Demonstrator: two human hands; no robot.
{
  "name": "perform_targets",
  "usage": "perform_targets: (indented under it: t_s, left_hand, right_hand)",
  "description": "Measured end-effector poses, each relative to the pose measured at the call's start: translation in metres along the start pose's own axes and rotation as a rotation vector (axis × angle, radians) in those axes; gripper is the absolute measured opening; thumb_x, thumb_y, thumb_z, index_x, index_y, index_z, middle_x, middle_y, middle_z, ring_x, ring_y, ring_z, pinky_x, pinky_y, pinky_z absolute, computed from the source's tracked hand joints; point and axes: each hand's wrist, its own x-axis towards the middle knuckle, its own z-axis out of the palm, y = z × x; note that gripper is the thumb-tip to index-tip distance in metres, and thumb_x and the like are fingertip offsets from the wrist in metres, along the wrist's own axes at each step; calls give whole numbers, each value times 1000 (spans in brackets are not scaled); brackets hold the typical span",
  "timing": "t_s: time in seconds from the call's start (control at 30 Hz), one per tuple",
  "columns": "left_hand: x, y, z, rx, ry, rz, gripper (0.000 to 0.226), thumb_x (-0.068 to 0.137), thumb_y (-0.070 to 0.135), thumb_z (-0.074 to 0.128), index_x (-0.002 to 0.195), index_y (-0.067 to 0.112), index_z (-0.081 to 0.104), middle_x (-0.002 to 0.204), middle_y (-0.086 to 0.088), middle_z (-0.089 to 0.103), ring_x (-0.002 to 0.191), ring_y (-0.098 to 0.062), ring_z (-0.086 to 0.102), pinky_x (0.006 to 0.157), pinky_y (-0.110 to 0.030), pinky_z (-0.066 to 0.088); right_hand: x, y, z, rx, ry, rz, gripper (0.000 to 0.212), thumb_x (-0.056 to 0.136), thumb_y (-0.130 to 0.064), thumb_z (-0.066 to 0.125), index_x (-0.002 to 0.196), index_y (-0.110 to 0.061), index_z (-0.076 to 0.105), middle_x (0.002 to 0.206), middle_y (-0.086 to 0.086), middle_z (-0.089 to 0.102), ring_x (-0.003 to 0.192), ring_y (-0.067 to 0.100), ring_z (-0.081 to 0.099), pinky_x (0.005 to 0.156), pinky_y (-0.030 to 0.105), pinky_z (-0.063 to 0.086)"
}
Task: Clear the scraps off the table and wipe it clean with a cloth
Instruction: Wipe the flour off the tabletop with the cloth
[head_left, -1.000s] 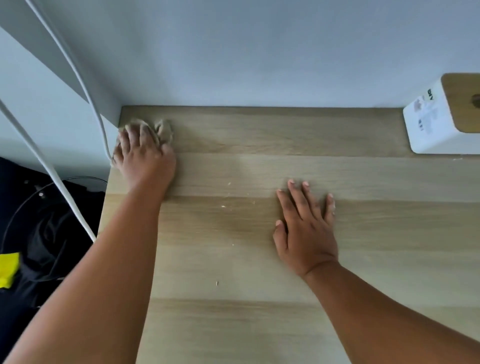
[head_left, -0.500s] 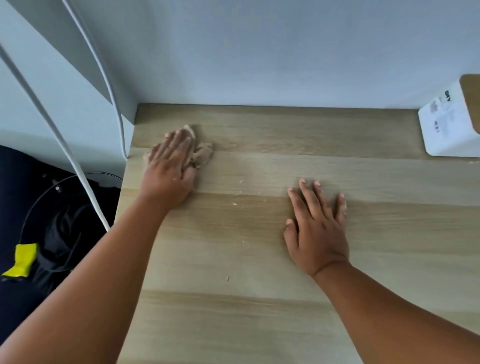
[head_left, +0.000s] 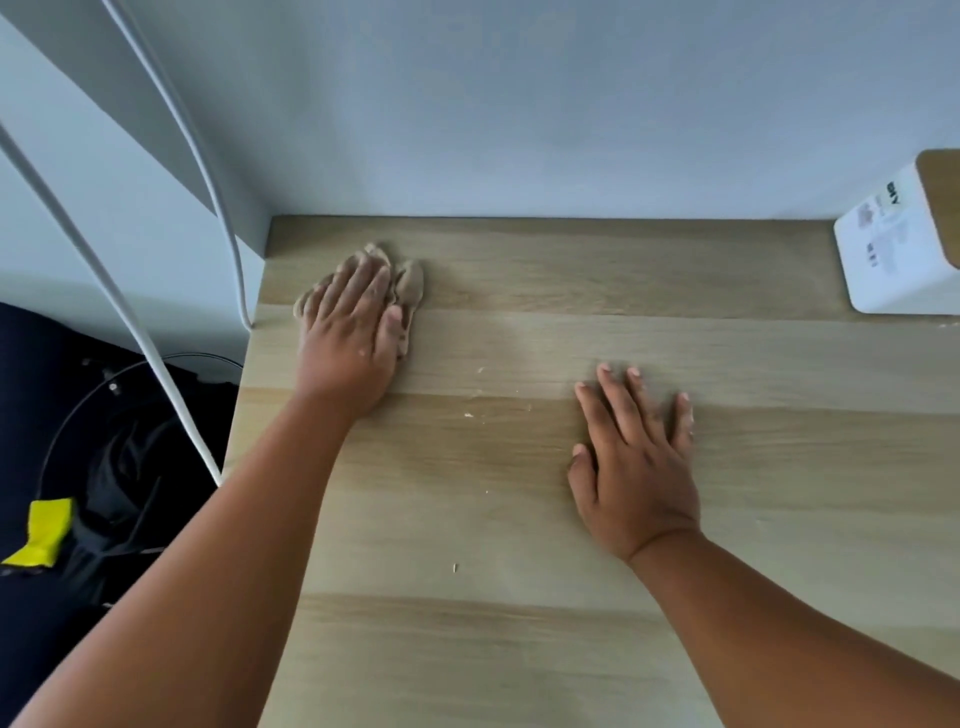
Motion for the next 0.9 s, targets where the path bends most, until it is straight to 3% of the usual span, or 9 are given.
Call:
perform_targets:
  t_s: [0.1, 0.3, 0.37, 0.47, 0.6, 0.77, 0.9]
  left_hand:
    - [-7, -22, -6, 33, 19, -45, 60, 104, 44, 24, 158, 20, 33, 168, 1, 21, 157, -16, 11, 128, -42, 10]
    - [48, -16, -2, 55, 154, -483, 63, 101, 39, 26, 156, 9, 32, 167, -15, 23, 155, -31, 15, 126, -49, 10]
    - [62, 2, 4, 53, 153, -538, 63, 100, 36, 27, 156, 7, 31, 167, -16, 22, 155, -33, 15, 126, -49, 9]
    - [67, 34, 16, 47, 107, -371, 63, 101, 36, 30, 158, 10, 29, 168, -13, 20, 156, -30, 13, 126, -47, 9]
    - [37, 72, 27, 33, 16, 13, 59, 100, 37, 33, 157, 19, 34, 168, -7, 22, 156, -27, 15, 127, -47, 10]
    - [-53, 68, 30, 9, -65, 580, 51, 99, 25, 56, 148, 12, 51, 159, -8, 40, 152, -28, 31, 119, -54, 30]
    - [-92, 16, 12, 47, -174, 674, 55, 102, 33, 48, 154, 18, 41, 165, -3, 30, 155, -22, 22, 121, -54, 28]
  right_hand:
    - [0, 0, 1, -3, 17, -8, 66, 93, -39, 39, 156, -20, 39, 169, 3, 23, 158, 27, 14, 122, 67, 11]
    - [0, 1, 3, -8, 20, -6, 69, 91, -40, 44, 157, -22, 36, 169, 2, 23, 158, 26, 13, 122, 66, 8]
    - [2, 3, 4, -11, 20, -7, 69, 90, -41, 44, 157, -22, 36, 169, 2, 24, 158, 26, 14, 123, 66, 8]
    - [1, 3, 4, -12, 22, -4, 69, 91, -41, 43, 157, -22, 36, 169, 3, 24, 158, 27, 15, 123, 66, 8]
    - [0, 2, 2, -12, 8, 1, 68, 92, -41, 40, 157, -22, 35, 170, 2, 22, 158, 26, 13, 123, 65, 8]
    - [0, 1, 0, -1, 12, 2, 66, 92, -40, 40, 155, -21, 39, 169, 2, 23, 158, 26, 15, 122, 66, 10]
    - [2, 0, 0, -1, 9, 4, 66, 92, -39, 40, 155, -22, 40, 169, 2, 23, 158, 27, 16, 122, 66, 11]
